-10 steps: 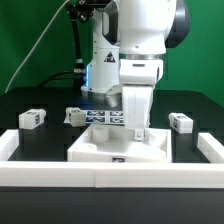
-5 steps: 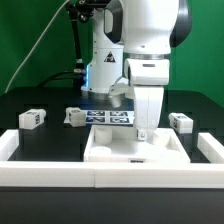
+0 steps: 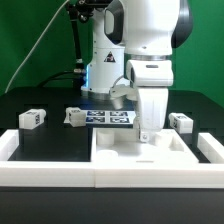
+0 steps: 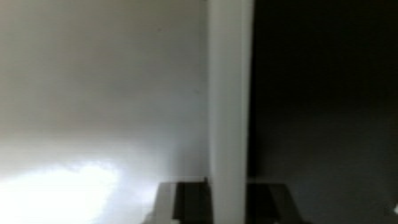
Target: Assemble one leg
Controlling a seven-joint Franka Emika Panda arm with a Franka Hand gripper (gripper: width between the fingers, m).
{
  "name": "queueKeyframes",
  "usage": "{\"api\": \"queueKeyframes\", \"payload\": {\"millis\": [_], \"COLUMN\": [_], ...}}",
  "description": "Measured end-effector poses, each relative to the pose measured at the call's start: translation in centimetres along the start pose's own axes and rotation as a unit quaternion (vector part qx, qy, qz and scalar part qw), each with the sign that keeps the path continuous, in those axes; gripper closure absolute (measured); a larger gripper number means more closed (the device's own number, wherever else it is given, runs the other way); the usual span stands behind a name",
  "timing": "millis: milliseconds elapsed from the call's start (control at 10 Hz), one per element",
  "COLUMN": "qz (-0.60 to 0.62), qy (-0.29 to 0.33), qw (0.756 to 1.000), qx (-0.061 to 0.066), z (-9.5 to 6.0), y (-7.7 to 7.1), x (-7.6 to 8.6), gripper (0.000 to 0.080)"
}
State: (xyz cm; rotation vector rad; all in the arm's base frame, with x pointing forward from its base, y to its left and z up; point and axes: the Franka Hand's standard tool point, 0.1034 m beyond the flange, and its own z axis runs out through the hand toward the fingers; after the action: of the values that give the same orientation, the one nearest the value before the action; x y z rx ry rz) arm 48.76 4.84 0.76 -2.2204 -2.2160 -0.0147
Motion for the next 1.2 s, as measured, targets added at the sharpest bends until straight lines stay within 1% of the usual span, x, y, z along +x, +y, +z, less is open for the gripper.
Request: {"api": "queueKeyframes", "payload": {"millis": [100,200,500,600,700,800,900,1000,1100,1200], "qz": [-0.008,-0.015,-0.004,0.003,0.004,0.005,0.005,0.005,0.005,0.005], "qy": [0.001,0.001,0.001,0.002,0.002,0.001,0.001,0.001,0.001,0.001], "qw": [1.000,1.000,1.000,1.000,1.000,1.000,1.000,1.000,1.000,1.000], "qx": [0.002,0.011,0.022,0.022,0.022,0.022,0.022,0.022,0.022,0.022], "z": [0.0,0.0,0.0,0.0,0.1,0.1,0.1,0.1,0.1,0.1], "y": [0.1,0.0,0.3,0.3,0.3,0.3,0.3,0.3,0.3,0.3], "x": [0.7,1.5,3.5,3.9,3.7,3.7,3.7,3.7,3.7,3.7], "gripper": [0.0741,0.0741,0.0741,0.0741,0.0741,0.0634,0.0499,0.0325,0.0325,0.0190]}}
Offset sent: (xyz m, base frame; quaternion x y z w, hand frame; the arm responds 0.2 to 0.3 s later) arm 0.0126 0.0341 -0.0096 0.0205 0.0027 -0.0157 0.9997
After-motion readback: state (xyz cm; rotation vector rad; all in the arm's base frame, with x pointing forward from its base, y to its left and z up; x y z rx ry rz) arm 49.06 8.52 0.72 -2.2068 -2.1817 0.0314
